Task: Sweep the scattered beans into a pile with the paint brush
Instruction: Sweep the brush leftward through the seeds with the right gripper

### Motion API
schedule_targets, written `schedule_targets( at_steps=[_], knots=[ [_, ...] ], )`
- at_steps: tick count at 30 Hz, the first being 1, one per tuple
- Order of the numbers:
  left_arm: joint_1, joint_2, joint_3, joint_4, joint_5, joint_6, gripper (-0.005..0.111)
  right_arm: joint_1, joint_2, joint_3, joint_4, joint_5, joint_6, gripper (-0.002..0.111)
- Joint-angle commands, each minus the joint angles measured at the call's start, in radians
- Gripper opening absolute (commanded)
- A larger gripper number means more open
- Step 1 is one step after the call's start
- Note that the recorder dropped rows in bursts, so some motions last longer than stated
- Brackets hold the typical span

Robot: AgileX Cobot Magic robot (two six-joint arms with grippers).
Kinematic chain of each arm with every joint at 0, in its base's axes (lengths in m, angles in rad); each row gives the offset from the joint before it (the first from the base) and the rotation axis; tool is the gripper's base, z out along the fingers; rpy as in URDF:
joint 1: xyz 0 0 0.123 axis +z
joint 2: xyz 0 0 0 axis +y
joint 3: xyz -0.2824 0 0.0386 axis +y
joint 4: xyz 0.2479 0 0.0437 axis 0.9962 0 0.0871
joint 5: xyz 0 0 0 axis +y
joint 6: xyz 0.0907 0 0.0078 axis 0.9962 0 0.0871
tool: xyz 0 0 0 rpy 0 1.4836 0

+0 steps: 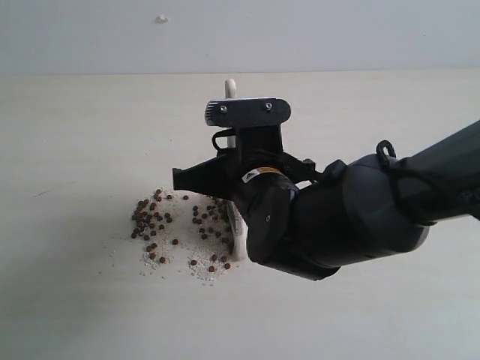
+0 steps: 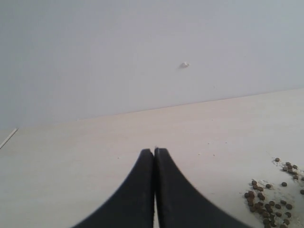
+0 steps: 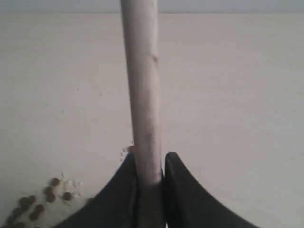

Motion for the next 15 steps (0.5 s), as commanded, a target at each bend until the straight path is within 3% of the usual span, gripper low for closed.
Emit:
schedule_targets(
  at_steps=[1,7,15],
  knots=[
    [-0.004,-0.005,0.003,-0.002,-0.005,0.000,0.000,0.005,0.009,-0.002,-0.080,-0.013,0.193,0.000],
    [-0.004,-0.005,0.003,-0.002,-0.005,0.000,0.000,0.005,0.001,-0.002,-0.077,-0.139,0.188,0.000],
    [-0.004,-0.005,0.003,-0.002,-0.005,0.000,0.000,0.005,-0.067,-0.041,-0.073,-0.138,-0.026,0.000]
  ],
)
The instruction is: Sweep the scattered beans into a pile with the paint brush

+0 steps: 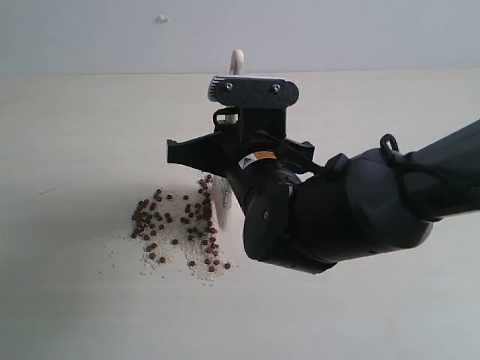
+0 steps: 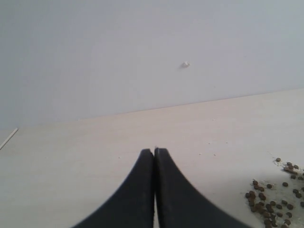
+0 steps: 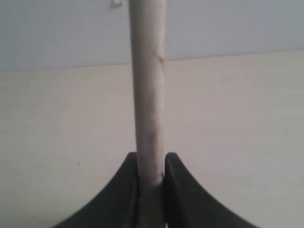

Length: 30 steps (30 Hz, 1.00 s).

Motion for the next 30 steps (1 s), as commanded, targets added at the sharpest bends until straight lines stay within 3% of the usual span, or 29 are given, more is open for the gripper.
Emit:
schedule_targets(
  at_steps=[1,4,7,11,15,17,25,30],
  knots=[
    [-0.004,-0.005,0.003,-0.002,-0.005,0.000,0.000,0.001,-0.057,-0.028,-0.016,-0.021,-0.112,0.000],
    [-0.004,-0.005,0.003,-0.002,-0.005,0.000,0.000,0.001,-0.081,-0.033,-0.053,0.017,-0.111,0.000],
    [-0.004,-0.005,0.003,-0.002,-0.005,0.000,0.000,0.001,-0.083,-0.033,-0.153,0.097,0.034,0.000],
    [-0.004,-0.005,0.003,-0.002,-0.005,0.000,0.000,0.001,-0.040,-0.033,-0.448,0.130,0.404,0.000],
    [-0.004,-0.005,0.003,-0.002,-0.005,0.000,0.000,0.001,0.045,-0.033,-0.762,0.010,0.847,0.000],
    [-0.004,-0.005,0.003,-0.002,-0.005,0.000,0.000,0.001,0.096,-0.035,-0.811,-0.067,0.948,0.000],
    [-0.004,-0.005,0.003,-0.002,-0.005,0.000,0.000,0.001,0.277,-0.161,-0.894,-0.113,1.120,0.000],
    [-0.004,-0.005,0.003,-0.002,-0.005,0.000,0.000,0.001,0.299,-0.203,-0.934,-0.060,1.122,0.000]
  ],
)
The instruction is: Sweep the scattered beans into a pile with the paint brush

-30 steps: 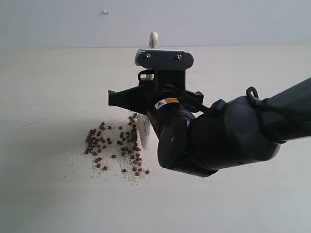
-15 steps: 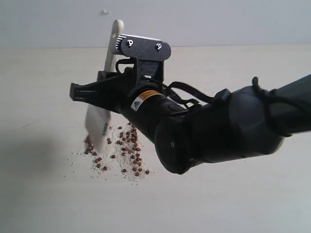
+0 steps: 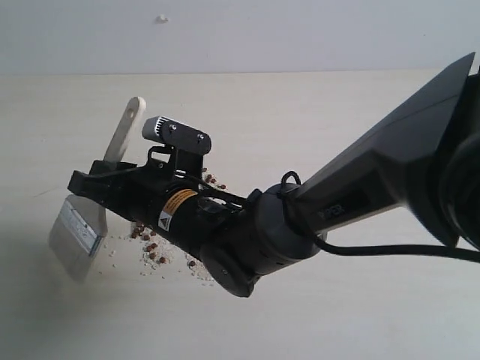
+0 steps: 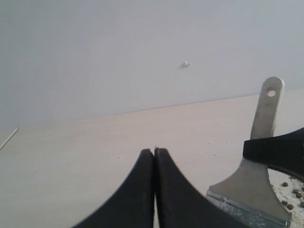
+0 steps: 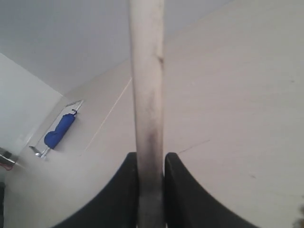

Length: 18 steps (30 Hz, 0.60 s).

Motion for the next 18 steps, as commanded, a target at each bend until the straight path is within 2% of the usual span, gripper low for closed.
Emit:
schedule_targets(
  at_steps=[1,11,18],
  knots=[
    [-0.004,-0.005,0.003,-0.002,-0.005,0.000,0.000,0.001,0.003,-0.024,-0.024,0.026,-0.001,0.000],
    [-0.004,-0.005,0.003,-0.002,-0.005,0.000,0.000,0.001,0.001,-0.026,0.146,0.153,-0.129,0.000],
    [-0.004,-0.005,0.003,-0.002,-0.005,0.000,0.000,0.001,-0.049,-0.026,0.339,0.222,-0.377,0.000]
  ],
)
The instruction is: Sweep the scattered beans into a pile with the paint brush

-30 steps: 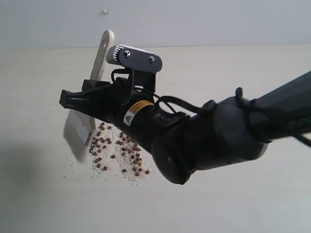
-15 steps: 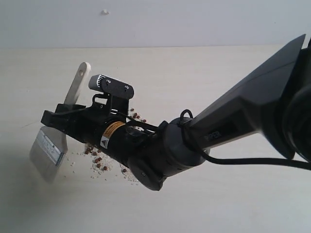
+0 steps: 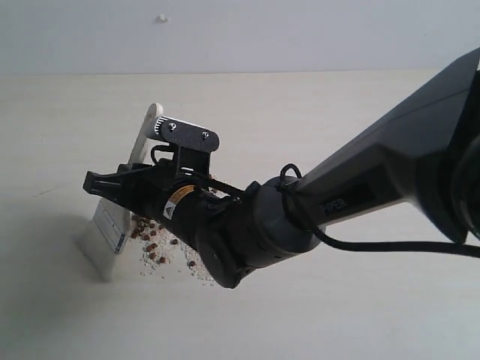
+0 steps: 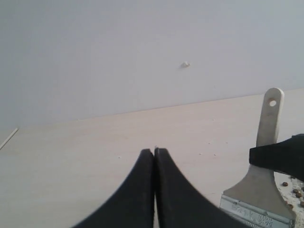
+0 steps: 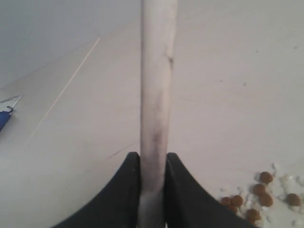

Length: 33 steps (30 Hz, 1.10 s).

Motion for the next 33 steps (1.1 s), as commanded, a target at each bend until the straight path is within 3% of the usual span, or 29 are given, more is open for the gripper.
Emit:
schedule_targets(
  at_steps=[1,14,23,28,33],
  knots=[
    [-0.004,-0.005,0.003,-0.002,-0.005,0.000,0.000,0.001,-0.044,-0.005,0.161,0.056,-0.195,0.000],
    [-0.004,-0.005,0.003,-0.002,-0.005,0.000,0.000,0.001,-0.141,-0.005,0.757,0.033,-0.863,0.000],
    [-0.004,-0.005,0.003,-0.002,-0.005,0.000,0.000,0.001,-0.267,-0.005,0.689,0.065,-0.828,0.000],
    [-0.004,-0.005,0.003,-0.002,-0.005,0.000,0.000,0.001,-0.181,-0.005,0.447,-0.034,-0.477,0.000],
    [-0.004,-0.005,0.003,-0.002,-0.005,0.000,0.000,0.001,-0.062,-0.082,0.447,-0.065,-0.413,0.000]
  ],
)
